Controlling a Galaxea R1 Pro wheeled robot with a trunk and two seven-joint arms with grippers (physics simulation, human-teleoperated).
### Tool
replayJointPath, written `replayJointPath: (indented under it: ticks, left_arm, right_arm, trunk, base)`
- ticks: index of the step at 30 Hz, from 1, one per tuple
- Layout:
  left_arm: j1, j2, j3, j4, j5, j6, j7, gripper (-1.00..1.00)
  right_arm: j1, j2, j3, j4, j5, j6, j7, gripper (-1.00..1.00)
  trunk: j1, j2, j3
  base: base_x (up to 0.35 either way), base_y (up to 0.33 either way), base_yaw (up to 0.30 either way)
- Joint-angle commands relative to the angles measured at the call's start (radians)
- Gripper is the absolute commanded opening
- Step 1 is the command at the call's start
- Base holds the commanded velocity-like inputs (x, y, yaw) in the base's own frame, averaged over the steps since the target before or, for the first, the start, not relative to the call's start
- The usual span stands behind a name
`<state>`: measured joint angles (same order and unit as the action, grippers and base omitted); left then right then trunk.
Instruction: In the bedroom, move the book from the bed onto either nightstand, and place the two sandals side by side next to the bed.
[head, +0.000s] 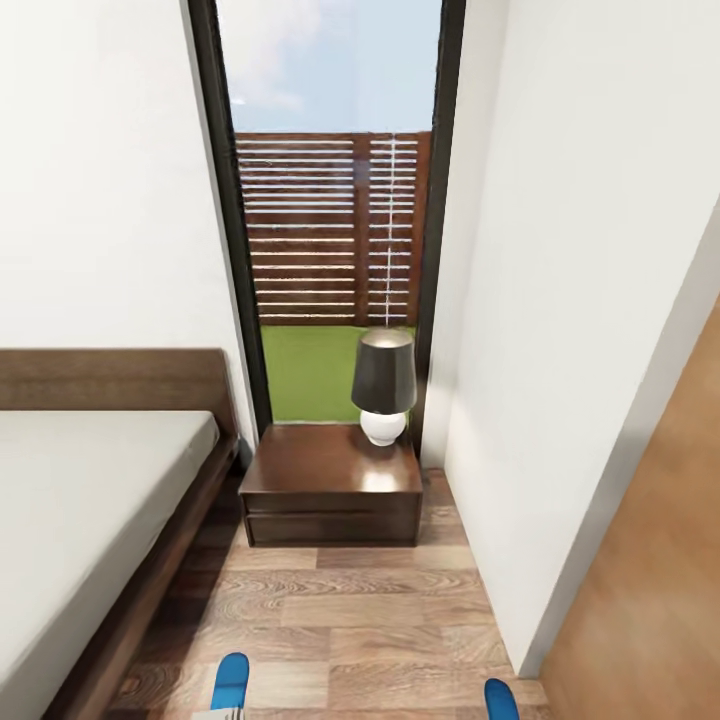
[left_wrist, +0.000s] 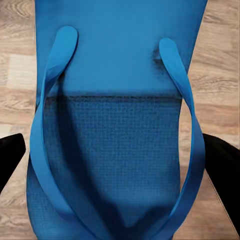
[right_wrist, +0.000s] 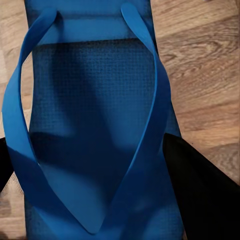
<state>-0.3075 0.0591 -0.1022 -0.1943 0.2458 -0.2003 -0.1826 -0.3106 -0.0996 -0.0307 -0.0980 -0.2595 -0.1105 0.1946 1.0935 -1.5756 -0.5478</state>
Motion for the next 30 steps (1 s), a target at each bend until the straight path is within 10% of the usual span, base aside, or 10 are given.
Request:
replayJointPath:
  ticks: [1, 30]
  left_arm:
    - [-0.001, 0.001, -0.008, 0.001, 0.010, -0.004, -0.001, -1.00]
    - [-0.001, 0.001, -0.007, 0.001, 0.010, -0.004, -0.001, -1.00]
  right_arm:
    - [-0.001, 0.000, -0.003, 0.001, -0.007, -0.002, 0.005, -1.00]
    - [-0.001, 0.000, -0.003, 0.001, -0.007, -0.002, 0.005, -1.00]
  trunk:
    - [0.000, 0.000, -0.001]
    - [0.000, 0.000, -0.001]
  base:
    - [0.326, -0.094, 0.000]
    - [0.290, -0.067, 0.036]
